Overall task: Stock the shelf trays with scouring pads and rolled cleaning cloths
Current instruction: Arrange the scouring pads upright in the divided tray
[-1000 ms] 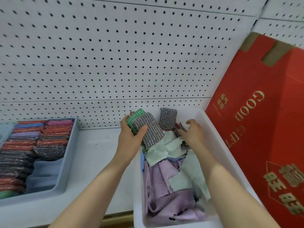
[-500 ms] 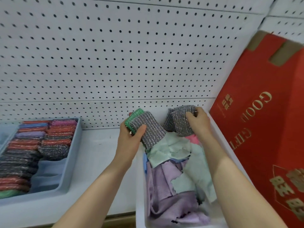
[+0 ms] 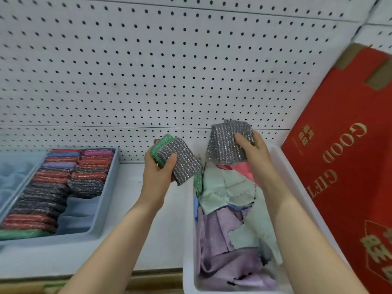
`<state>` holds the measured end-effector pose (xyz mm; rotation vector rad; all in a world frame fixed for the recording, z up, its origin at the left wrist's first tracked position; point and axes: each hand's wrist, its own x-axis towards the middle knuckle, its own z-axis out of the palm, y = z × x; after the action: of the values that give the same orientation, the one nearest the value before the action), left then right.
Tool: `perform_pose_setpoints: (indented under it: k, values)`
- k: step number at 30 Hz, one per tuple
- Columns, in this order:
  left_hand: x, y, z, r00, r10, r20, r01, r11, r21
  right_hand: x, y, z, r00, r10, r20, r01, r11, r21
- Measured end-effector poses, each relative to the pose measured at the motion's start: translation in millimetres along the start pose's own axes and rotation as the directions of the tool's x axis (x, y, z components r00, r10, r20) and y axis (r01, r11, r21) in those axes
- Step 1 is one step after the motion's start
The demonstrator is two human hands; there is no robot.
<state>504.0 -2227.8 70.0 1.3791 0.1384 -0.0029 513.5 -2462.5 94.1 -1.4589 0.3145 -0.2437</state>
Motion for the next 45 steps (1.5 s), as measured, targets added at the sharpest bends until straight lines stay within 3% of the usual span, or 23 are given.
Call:
perform_pose_setpoints:
  k: [3, 5, 10, 12, 17, 20, 22, 24, 26, 28, 29, 32, 35, 37, 42, 45]
  values:
    - [-6, 8, 11, 0.997, -0.018, 0.078, 0.012, 0.996, 0.084, -26, -14, 17, 0.976, -0.02, 0.216, 0.011, 0.999, 0.042]
    - [-15, 11, 18, 0.988, -0.045, 0.147, 0.037, 0.998, 0.06, -37, -11, 28, 0.968, -0.027, 0.248, 0.036, 0.999, -0.031]
    - [-31, 3, 25, 0.962, -0.079, 0.261, 0.041, 0.988, 0.148, -50, 14, 39, 0.955, -0.031, 0.295, 0.164, 0.883, -0.439]
    - [-30, -5, 23, 0.969, -0.057, 0.24, 0.013, 0.983, 0.183, -54, 22, 38, 0.95, 0.035, 0.309, 0.102, 0.904, -0.416]
    - [-31, -14, 19, 0.982, -0.022, 0.188, -0.02, 0.976, 0.219, -59, 24, 30, 0.951, 0.008, 0.31, 0.119, 0.913, -0.39]
    - [-34, -14, 23, 0.984, -0.018, 0.175, -0.017, 0.98, 0.197, -59, 25, 24, 0.934, -0.004, 0.358, 0.172, 0.883, -0.437]
    - [-33, -14, 24, 0.993, -0.005, 0.114, -0.019, 0.978, 0.207, -57, 24, 20, 0.949, -0.092, 0.301, 0.235, 0.842, -0.485]
    - [-32, -12, 23, 0.998, -0.013, 0.057, 0.001, 0.979, 0.202, -49, 23, 11, 0.956, -0.259, 0.138, 0.289, 0.756, -0.587]
    - [-30, -9, 18, 1.0, -0.018, 0.017, 0.014, 0.982, 0.19, -36, 28, -3, 0.947, -0.319, 0.033, 0.219, 0.569, -0.793]
    - [-28, -7, 11, 1.0, -0.019, -0.018, 0.022, 0.983, 0.182, -24, 38, -13, 0.989, -0.144, 0.029, 0.081, 0.371, -0.925]
    - [-28, -6, 8, 0.999, -0.019, -0.032, 0.025, 0.983, 0.181, -22, 43, -15, 0.999, -0.019, 0.042, 0.046, 0.339, -0.94]
    - [-29, -7, 0, 0.999, -0.023, -0.049, 0.031, 0.986, 0.166, -24, 59, -6, 0.971, 0.184, 0.152, 0.055, 0.446, -0.893]
    - [-30, -11, -10, 0.997, -0.027, -0.069, 0.036, 0.992, 0.125, -20, 71, -1, 0.959, 0.198, 0.202, 0.123, 0.352, -0.928]
    - [-30, -14, -17, 0.996, -0.029, -0.079, 0.037, 0.995, 0.095, -15, 68, 0, 0.959, 0.202, 0.201, 0.118, 0.362, -0.924]
    - [-31, -11, -42, 0.993, -0.062, -0.096, 0.065, 0.998, 0.02, -20, 20, 15, 0.992, -0.015, 0.124, 0.108, 0.605, -0.789]
    - [-31, -7, -63, 0.993, -0.084, -0.077, 0.083, 0.996, -0.02, -33, -2, 40, 0.981, -0.145, 0.128, 0.193, 0.706, -0.681]
